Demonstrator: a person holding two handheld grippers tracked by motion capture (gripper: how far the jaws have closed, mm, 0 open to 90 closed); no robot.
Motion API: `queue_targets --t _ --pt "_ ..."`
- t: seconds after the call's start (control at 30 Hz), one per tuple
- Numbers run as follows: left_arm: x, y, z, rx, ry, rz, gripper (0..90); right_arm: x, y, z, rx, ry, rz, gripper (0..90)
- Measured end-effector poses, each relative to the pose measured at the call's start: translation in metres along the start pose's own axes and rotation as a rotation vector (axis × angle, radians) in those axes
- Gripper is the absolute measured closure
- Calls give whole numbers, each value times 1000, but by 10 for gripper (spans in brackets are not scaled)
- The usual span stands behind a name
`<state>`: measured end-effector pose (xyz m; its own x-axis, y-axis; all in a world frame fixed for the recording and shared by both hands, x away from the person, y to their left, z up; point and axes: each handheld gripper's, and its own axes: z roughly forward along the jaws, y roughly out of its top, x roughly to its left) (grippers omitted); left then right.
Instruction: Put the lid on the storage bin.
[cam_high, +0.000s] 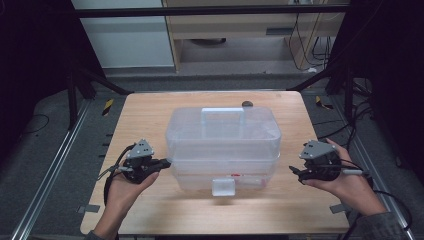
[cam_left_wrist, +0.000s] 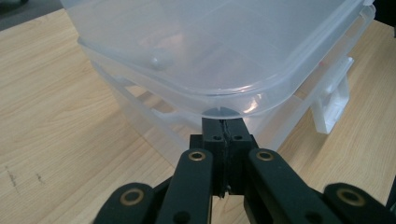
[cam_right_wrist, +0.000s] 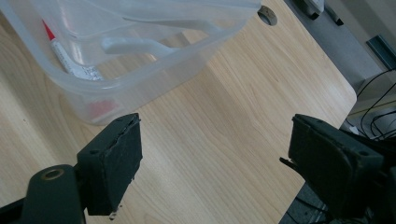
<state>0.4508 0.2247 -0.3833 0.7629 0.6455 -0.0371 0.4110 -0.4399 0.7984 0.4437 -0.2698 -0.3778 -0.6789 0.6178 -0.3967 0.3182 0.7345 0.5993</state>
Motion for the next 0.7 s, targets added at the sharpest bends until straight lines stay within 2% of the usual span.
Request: queue_targets --t 0.2,0.7 --pt "0 -4 2 6 -4 -2 895 -3 -5 1 2 -11 25 176" --pt "1 -9 3 24 -8 1 895 0 -9 10 9 -14 41 172"
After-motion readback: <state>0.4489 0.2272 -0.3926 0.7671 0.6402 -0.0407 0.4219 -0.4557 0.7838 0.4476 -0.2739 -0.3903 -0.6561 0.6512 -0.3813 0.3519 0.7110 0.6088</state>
